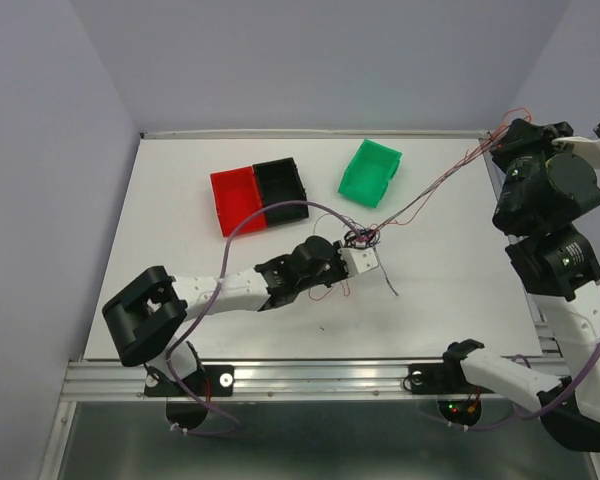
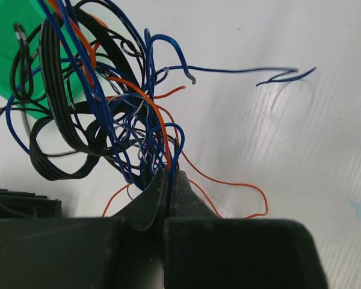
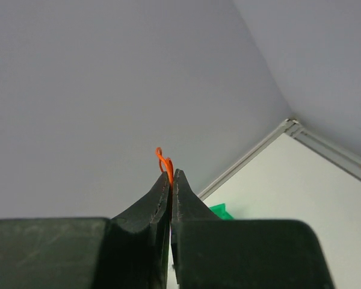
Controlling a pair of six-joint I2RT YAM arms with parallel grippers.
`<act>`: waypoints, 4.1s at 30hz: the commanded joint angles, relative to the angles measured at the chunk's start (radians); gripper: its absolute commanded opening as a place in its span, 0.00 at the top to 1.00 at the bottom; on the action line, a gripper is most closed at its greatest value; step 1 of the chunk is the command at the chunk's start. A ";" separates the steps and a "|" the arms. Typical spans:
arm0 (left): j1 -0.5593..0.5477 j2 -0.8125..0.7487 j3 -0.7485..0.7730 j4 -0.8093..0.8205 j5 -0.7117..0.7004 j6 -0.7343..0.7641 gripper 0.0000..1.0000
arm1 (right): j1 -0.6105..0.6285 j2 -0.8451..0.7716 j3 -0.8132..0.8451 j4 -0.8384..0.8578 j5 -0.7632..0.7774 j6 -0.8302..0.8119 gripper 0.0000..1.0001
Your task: Untangle the cables
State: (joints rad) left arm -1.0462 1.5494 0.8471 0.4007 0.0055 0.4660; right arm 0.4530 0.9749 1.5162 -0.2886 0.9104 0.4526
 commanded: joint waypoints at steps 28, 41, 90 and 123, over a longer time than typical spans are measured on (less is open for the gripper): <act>0.127 -0.386 0.104 -0.462 0.628 0.057 1.00 | -0.005 -0.180 -0.792 0.261 -1.014 -0.051 0.13; 0.244 -0.643 -0.017 -0.249 0.531 -0.101 1.00 | -0.007 -0.209 -1.059 0.848 -1.448 0.078 0.15; 0.261 -0.770 0.222 -0.278 0.432 -0.173 1.00 | 0.158 0.301 -0.850 0.427 -0.262 0.235 1.00; 0.259 -0.956 0.386 -0.214 -0.242 -0.165 1.00 | -0.122 -0.033 -0.947 0.363 -0.491 0.201 0.37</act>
State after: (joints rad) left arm -0.7849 0.6189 1.1999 0.1234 -0.2523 0.2779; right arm 0.3283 0.9291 0.5777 -0.0792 0.6285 0.8181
